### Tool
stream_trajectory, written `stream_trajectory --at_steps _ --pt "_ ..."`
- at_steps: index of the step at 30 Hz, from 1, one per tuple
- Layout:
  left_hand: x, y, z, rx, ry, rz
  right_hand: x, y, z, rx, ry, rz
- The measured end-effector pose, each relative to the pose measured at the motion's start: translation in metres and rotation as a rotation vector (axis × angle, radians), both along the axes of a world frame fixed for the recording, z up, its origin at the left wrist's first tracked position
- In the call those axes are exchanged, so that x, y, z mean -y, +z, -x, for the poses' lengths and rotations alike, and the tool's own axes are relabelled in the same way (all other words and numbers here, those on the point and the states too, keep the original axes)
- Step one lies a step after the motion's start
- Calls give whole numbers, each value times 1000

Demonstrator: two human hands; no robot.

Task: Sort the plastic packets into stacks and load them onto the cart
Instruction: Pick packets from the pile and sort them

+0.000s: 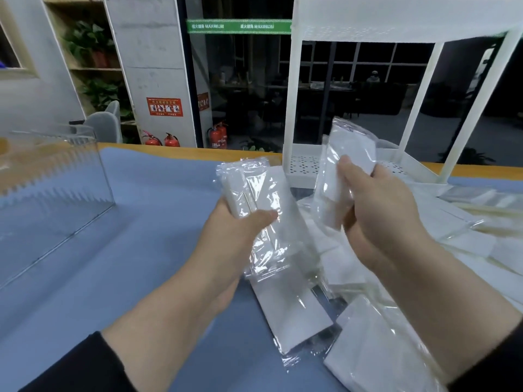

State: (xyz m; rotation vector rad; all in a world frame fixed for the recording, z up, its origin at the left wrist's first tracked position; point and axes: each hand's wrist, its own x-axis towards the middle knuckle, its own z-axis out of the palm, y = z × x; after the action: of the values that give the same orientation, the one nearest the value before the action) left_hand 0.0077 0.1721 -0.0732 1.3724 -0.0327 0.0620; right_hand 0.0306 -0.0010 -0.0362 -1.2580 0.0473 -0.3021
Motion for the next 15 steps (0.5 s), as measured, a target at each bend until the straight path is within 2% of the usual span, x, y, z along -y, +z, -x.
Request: stream_trajectory --at_steps 4,9,11,15 --pt "4 9 6 -37 -44 164 -15 -3 10 13 91 388" --pt "13 13 12 -2 -122 125 -29 -20 13 125 199 678" --pt "12 12 11 5 -92 137 -30 -22 14 166 291 699" --pt "2 12 5 11 65 267 -29 -26 11 101 376 614"
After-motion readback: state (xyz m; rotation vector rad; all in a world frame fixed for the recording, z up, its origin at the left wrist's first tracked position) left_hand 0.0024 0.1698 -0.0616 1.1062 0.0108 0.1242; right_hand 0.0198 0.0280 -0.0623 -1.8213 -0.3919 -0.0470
